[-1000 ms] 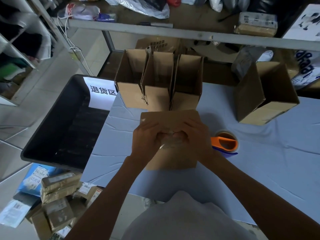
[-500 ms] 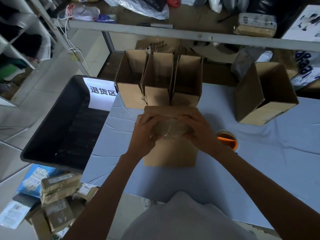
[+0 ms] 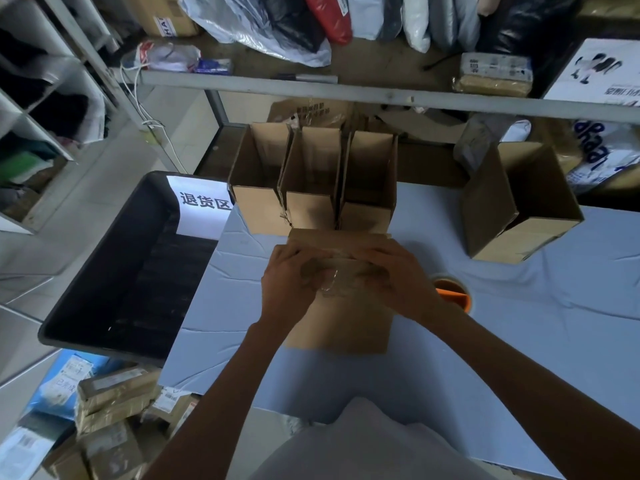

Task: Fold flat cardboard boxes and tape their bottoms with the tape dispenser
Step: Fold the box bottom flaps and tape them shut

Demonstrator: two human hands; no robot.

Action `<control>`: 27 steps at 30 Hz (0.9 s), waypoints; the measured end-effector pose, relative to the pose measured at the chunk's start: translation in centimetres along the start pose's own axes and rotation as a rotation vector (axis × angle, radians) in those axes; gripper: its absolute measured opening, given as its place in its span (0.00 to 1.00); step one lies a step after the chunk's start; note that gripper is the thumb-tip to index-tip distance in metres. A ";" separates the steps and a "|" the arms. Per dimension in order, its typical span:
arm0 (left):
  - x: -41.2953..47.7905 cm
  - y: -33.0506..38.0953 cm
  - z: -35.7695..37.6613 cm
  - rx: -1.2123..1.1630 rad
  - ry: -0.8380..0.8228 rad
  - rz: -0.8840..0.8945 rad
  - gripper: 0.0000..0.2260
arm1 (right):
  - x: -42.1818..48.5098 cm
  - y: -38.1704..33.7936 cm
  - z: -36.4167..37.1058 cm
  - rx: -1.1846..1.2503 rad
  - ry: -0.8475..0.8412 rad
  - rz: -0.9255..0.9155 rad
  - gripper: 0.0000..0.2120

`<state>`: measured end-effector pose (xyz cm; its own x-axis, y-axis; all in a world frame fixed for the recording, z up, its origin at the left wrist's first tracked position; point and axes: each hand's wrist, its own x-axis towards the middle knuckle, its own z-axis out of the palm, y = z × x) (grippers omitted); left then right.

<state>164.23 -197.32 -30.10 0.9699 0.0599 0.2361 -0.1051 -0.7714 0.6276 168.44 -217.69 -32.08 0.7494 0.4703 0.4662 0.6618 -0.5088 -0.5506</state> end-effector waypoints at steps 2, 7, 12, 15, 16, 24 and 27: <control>0.0 0.2 0.2 0.001 0.074 0.020 0.07 | 0.7 -1.4 0.4 -0.123 0.066 0.009 0.19; -0.2 1.3 0.5 0.099 0.115 0.218 0.06 | 0.6 -3.9 2.7 -0.091 0.218 -0.022 0.15; -1.2 0.5 0.3 0.133 0.155 0.257 0.07 | 0.2 -2.8 2.1 -0.123 0.063 -0.105 0.12; -1.6 -0.3 -0.4 0.103 0.123 0.269 0.06 | -0.3 -2.4 0.7 -0.159 0.005 -0.051 0.10; -1.7 -0.3 -0.5 0.108 0.134 0.284 0.07 | -0.7 -2.3 0.5 -0.176 0.020 -0.062 0.11; -1.3 -1.5 -1.5 0.126 0.062 0.260 0.03 | -1.3 -2.6 1.2 -0.158 0.062 -0.017 0.11; -1.1 -1.7 -1.9 0.103 0.032 0.326 0.05 | -1.9 -2.4 1.1 -0.212 0.083 0.003 0.10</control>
<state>162.97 -194.82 -29.98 0.8813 -0.1815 0.4364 -0.3839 -0.8134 0.4371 165.40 -216.58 -32.45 0.7445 0.4123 0.5250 0.6431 -0.6541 -0.3983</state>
